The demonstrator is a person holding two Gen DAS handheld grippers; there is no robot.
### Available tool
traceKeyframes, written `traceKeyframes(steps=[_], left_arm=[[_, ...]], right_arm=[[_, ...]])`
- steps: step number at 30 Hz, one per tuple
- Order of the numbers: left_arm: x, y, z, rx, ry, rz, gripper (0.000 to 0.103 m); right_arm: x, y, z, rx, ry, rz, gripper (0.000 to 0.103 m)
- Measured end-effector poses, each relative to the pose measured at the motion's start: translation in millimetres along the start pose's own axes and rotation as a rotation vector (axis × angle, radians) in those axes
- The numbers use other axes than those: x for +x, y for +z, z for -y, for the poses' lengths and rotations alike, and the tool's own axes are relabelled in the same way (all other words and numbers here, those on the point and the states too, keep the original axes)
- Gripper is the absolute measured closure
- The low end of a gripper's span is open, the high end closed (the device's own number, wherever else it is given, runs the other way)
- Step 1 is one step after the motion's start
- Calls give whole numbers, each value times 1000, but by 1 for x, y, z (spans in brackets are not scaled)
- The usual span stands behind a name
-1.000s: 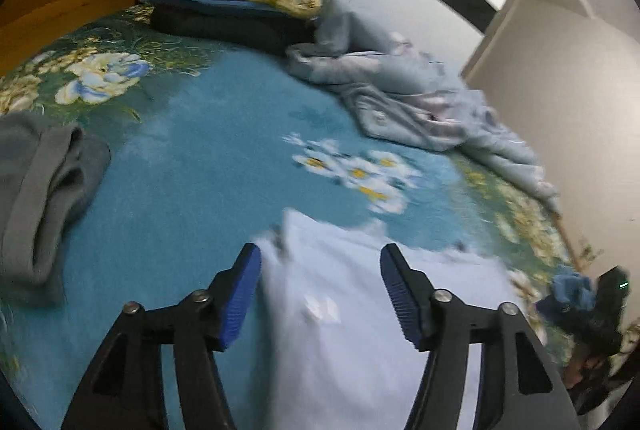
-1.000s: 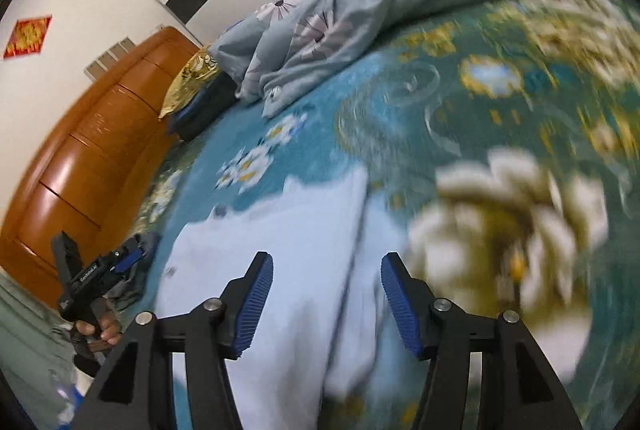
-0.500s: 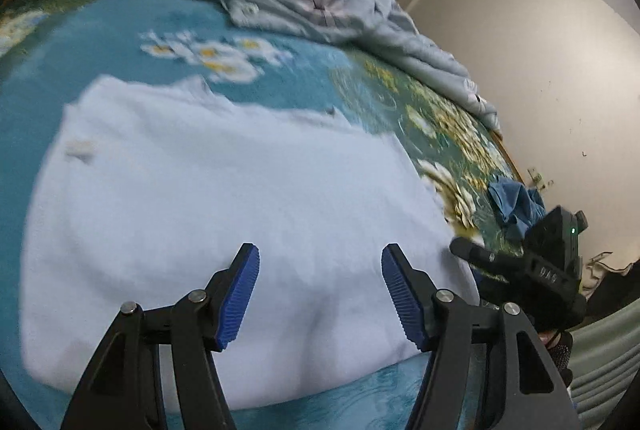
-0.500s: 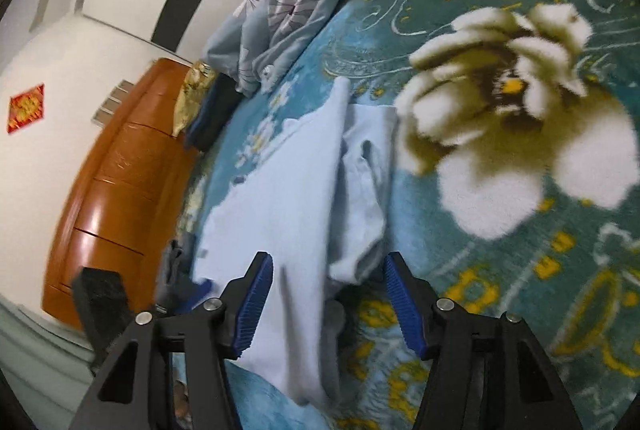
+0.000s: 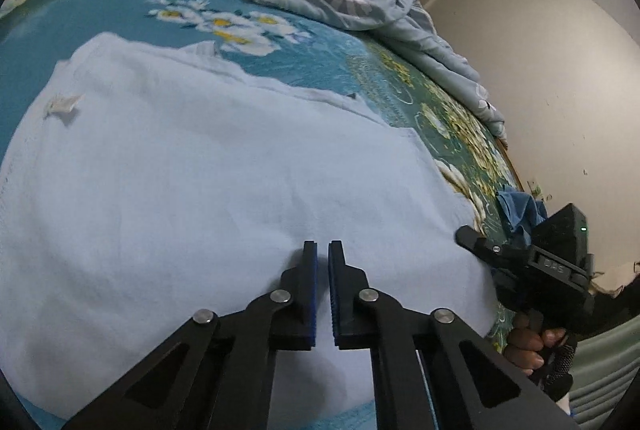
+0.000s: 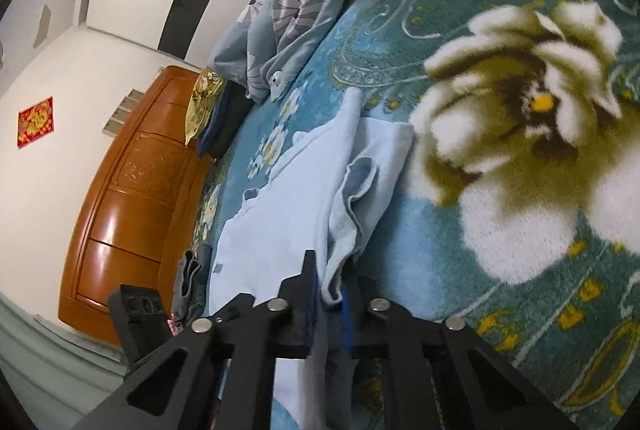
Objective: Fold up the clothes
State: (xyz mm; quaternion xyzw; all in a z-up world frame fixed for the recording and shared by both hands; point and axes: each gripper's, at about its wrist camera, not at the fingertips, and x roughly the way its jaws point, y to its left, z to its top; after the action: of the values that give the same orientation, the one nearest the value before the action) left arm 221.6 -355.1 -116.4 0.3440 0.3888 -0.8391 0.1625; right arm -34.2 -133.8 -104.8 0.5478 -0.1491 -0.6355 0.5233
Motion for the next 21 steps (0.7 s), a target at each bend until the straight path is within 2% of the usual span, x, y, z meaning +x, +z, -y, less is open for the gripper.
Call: traceKeyframes(steps=[4,9,12,14,15,16,19,21], left_arm=[[1,1,3,17,36,2,101],[-13,27,13,52,59,62,101],[6,54,1,-15,74,-8,101],[21,60,-7,-46,88,-63,101],[28,61,-11,-60,85,-94,101],[25,59,-15,-74,69,-90,101],[2,48,-28,-113,7,-39,101],[-19,38,-41,-147,-6,-7,101]], right_arm=[[-3,5,-21,-58,-31,2,95],[-10,8,-50,-126,-66,1,95],[-12,9,-61,-138,-85,3,95],[-13,9,-67,-146,-99,3,95],[-14,9,-69,-152,-107,2,95],[-14,9,-72,-157,-116,0,95],[-16,10,-83,-182,-140,-8,95],[-15,10,-100,-219,-157,-14,95]])
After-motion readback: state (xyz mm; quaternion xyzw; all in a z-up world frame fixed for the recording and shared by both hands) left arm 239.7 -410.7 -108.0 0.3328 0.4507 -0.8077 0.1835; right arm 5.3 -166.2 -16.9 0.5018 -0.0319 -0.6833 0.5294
